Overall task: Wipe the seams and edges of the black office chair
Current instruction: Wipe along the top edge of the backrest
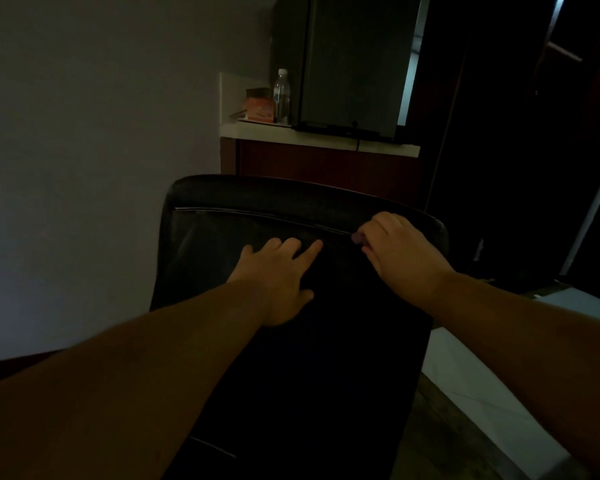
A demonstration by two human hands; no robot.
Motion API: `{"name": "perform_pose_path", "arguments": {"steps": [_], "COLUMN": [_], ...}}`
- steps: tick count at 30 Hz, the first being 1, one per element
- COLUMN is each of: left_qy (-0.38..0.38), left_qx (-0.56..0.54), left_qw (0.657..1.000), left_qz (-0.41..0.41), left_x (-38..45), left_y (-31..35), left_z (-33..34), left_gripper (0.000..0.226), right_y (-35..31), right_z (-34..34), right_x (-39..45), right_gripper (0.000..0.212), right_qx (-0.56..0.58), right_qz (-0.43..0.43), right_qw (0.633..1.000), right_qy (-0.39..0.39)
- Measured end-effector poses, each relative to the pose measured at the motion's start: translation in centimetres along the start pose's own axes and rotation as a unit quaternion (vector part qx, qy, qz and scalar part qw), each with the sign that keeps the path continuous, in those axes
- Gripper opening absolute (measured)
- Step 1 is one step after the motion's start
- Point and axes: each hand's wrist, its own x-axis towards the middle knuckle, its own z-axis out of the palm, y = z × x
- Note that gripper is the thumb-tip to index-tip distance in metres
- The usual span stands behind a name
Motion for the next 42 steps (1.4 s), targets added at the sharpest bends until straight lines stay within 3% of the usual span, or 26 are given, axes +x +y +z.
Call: {"name": "perform_pose_path", "arguments": {"steps": [4, 9, 13, 20, 25, 30, 42], "left_qy": [-0.009, 0.015, 0.041, 0.016, -0.008, -0.040, -0.112], "left_qx": [0.032, 0.082, 0.049, 0.011, 0.015, 0.011, 0.011], "left_qw": [0.999, 0.996, 0.998, 0.999, 0.999, 0.997, 0.990], "left_qz": [-0.006, 0.030, 0.013, -0.040, -0.050, -0.062, -0.082], "left_x": [-0.1, 0.7, 0.9, -0.2, -1.7, -3.2, -5.1], "left_y": [-2.1, -3.6, -4.2, -6.4, -8.1, -9.6, -10.6], "left_z": [0.3, -0.2, 1.1, 2.1, 1.8, 1.3, -0.8], "left_gripper": [0.090, 0.086, 0.081, 0.082, 0.085, 0.090, 0.098], "right_y": [-1.0, -2.1, -2.9, -5.9, -8.2, -9.5, -11.8], "right_z": [1.5, 3.0, 3.8, 4.9, 5.3, 4.4, 1.2], "right_x": [2.6, 4.0, 4.9, 6.8, 7.7, 9.1, 8.2], "right_gripper": [0.022, 0.013, 0.016, 0.024, 0.023, 0.027, 0.022], "right_qx": [0.065, 0.038, 0.121, 0.179, 0.231, 0.223, 0.216], "right_qz": [0.036, 0.036, 0.089, 0.090, 0.091, 0.071, 0.070], "right_qw": [0.997, 0.999, 0.989, 0.979, 0.969, 0.971, 0.973], "right_qy": [-0.012, 0.004, 0.009, -0.033, 0.000, -0.042, -0.041]}}
